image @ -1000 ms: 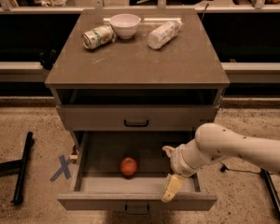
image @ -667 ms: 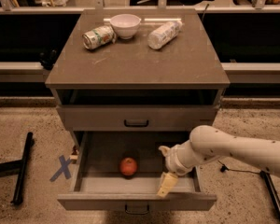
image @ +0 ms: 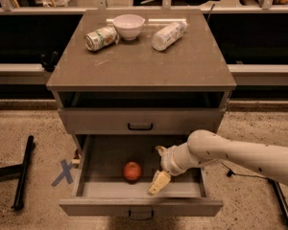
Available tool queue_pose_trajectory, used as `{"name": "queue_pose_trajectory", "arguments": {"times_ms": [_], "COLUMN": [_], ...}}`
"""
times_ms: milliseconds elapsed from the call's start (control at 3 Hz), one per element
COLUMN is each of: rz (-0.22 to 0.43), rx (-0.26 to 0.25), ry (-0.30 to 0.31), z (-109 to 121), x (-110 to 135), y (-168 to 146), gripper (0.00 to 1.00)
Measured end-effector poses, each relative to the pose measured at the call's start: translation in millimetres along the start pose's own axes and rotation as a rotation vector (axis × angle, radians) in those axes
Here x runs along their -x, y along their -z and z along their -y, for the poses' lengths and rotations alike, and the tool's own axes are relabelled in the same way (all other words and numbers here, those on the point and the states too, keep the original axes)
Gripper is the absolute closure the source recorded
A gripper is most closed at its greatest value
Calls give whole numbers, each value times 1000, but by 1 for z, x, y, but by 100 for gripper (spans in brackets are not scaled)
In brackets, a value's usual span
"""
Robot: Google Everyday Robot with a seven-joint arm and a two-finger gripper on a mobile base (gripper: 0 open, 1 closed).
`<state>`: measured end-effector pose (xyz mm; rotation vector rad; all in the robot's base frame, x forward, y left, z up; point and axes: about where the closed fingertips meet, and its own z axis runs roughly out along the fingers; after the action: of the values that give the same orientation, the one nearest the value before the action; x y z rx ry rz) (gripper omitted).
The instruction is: Pick apple from middle drawer and place on counter
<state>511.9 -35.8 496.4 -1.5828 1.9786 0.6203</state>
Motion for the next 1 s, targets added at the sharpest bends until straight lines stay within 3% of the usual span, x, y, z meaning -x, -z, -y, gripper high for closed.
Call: {"name": "queue_pose_trajectory", "arguments": {"times_ms": [333, 1000], "rz": [59, 111], "rx": [3, 2], "ry": [18, 24], "z": [5, 17], "x": [21, 28], "y": [-20, -64], "gripper": [0, 0]}}
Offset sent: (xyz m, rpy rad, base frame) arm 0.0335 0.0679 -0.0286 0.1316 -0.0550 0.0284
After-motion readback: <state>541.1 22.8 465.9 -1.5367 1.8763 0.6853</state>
